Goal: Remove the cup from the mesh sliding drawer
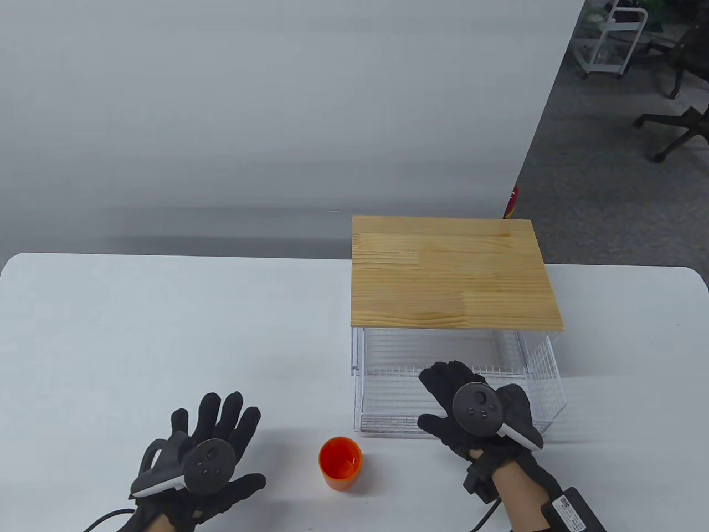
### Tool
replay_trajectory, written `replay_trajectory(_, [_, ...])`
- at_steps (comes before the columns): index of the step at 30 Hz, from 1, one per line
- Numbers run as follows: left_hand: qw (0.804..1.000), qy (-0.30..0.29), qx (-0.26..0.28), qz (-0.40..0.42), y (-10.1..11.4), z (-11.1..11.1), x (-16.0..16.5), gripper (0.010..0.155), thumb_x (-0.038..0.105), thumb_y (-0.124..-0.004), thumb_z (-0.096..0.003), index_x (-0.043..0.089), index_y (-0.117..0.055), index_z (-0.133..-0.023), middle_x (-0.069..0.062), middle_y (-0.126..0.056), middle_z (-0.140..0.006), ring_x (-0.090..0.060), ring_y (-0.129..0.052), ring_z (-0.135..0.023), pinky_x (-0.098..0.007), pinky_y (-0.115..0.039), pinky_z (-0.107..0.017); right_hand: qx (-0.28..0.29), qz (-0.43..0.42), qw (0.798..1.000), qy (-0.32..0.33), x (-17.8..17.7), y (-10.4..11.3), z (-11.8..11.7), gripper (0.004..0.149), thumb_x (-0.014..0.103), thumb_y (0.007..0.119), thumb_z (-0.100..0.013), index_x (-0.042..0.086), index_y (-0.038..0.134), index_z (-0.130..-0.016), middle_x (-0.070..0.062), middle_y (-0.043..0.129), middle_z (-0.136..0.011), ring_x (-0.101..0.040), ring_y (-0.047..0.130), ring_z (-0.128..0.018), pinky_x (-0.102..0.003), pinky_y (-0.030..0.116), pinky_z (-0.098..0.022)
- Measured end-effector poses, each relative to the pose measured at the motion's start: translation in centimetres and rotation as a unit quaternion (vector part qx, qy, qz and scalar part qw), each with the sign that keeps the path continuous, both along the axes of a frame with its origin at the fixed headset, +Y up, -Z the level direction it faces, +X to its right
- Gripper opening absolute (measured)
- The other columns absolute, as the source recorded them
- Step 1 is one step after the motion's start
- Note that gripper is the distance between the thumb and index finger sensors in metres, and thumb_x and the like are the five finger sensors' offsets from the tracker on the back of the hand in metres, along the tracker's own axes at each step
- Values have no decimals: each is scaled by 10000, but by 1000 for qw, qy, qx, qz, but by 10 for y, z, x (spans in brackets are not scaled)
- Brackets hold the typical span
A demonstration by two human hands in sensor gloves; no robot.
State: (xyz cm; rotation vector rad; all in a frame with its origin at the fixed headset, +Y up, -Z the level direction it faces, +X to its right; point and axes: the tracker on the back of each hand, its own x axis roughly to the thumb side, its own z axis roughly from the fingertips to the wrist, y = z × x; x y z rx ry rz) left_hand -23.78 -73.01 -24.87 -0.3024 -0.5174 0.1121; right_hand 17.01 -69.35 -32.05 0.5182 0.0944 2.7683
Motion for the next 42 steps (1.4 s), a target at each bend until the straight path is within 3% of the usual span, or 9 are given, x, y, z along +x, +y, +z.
replay_trajectory(6, [1000,-3,-1,-2,0,0,1,959,668,-567,-556,157,37,-1098,-248,94,-1110,-613,78,-951,-849,-13,-514,-83,83,993,-28,2,-17,-8,595,365,927,-500,163,717,-1019,-267,740,-1117,-615,739,-1008,-801,636,-672])
replay_trajectory(15, [1000,1,3,2,2,1,-1,957,666,-567,-558,155,35,-1099,-250,92,-1111,-612,74,-952,-849,-14,-515,-110,123,986,-34,0,-29,-13,460,303,917,-539,162,820,-965,-274,866,-1046,-578,899,-926,-764,759,-613])
replay_trajectory(28, [1000,3,1,2,2,0,-2,956,664,-569,-558,154,31,-1100,-252,85,-1113,-614,70,-954,-851,-23,-522,-98,145,984,-31,-3,-35,-16,269,191,878,-580,204,931,-843,-210,1048,-871,-463,1082,-768,-681,897,-536])
replay_trajectory(42, [1000,3,0,-1,2,-1,-2,955,661,-571,-560,153,29,-1101,-253,82,-1114,-614,67,-954,-850,-25,-524,-63,158,985,-29,-5,-35,-16,243,161,856,-595,231,957,-804,-172,1091,-824,-426,1127,-725,-654,944,-499])
